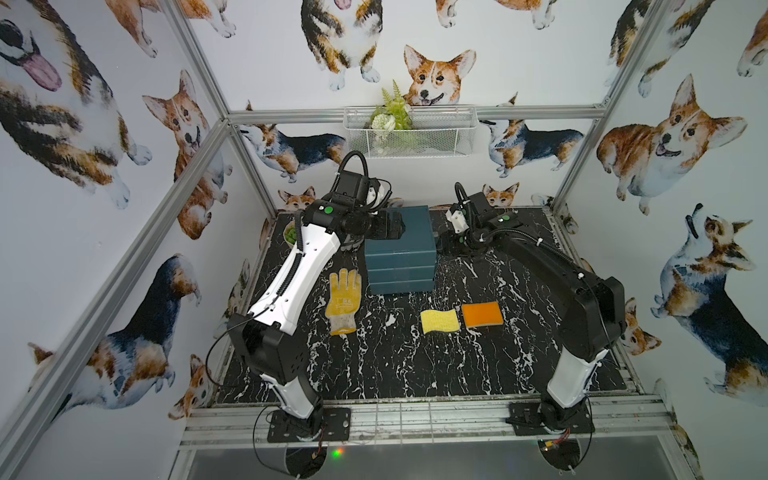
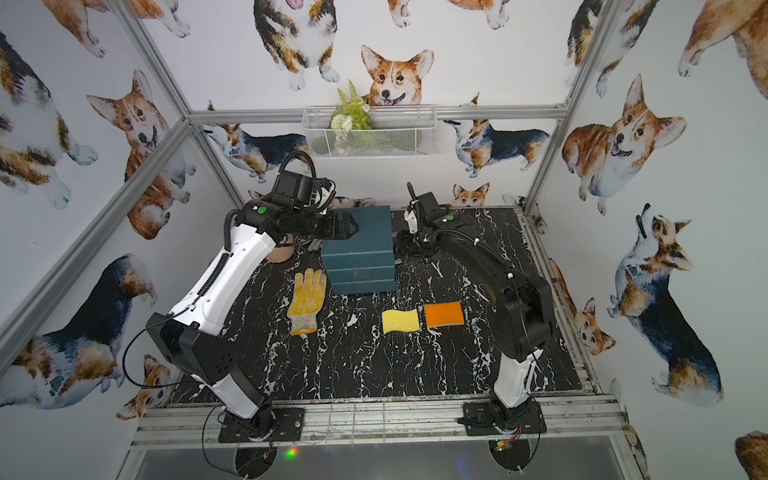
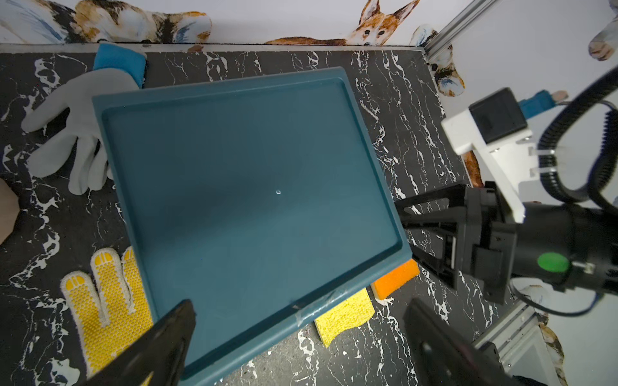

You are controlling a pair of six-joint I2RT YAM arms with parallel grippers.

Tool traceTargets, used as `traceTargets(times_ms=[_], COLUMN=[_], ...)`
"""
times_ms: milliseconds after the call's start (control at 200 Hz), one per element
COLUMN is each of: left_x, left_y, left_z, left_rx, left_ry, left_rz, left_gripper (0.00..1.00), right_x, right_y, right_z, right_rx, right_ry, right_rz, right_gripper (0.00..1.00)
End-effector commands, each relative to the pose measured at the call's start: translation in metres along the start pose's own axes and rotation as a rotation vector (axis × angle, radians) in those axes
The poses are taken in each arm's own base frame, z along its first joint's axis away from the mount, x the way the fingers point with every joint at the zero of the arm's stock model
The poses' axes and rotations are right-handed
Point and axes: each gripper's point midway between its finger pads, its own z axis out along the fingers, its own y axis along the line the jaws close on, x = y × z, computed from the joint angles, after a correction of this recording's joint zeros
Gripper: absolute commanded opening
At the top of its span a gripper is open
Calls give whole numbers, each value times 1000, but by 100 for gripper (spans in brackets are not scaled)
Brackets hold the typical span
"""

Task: Take the sponge out of the drawer
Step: Adjust the storage box at the center of the board, then open the drawer in the storage box.

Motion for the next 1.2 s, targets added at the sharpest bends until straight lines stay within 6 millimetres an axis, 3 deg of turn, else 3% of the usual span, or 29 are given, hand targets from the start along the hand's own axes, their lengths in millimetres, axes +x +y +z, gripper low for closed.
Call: traceTargets(times_ms=[0,155,305,410,561,886,1196], left_x=[-1,-1,1,2,8,18,24], left_y=[-6,-14,-28,-38,-47,-54,-52], left_z=[4,6,13,21,34,46,48], left_rx=[21,38,62,83,110,143,145], left_ry=[0,7,28,43,75,109,118], left_rz=[-13,0,21,33,30,24,25], left_gripper=[100,100,99,99,98,98,98], right_x=[-2,-1,-13,-17,-22,-30,-36], right_y=[4,-16,-28,-30,-16,-27,-27], right_z=[-7,-10,-10,4,26,63,80], right_rx=[-22,-50,-189,-287,-426,-448,-483], right_ry=[-30,-33,-63,-35,25,43,47], right_rz=[-23,46,141,184,203,272,306], right_gripper=[57,57,55,49,44,41,37])
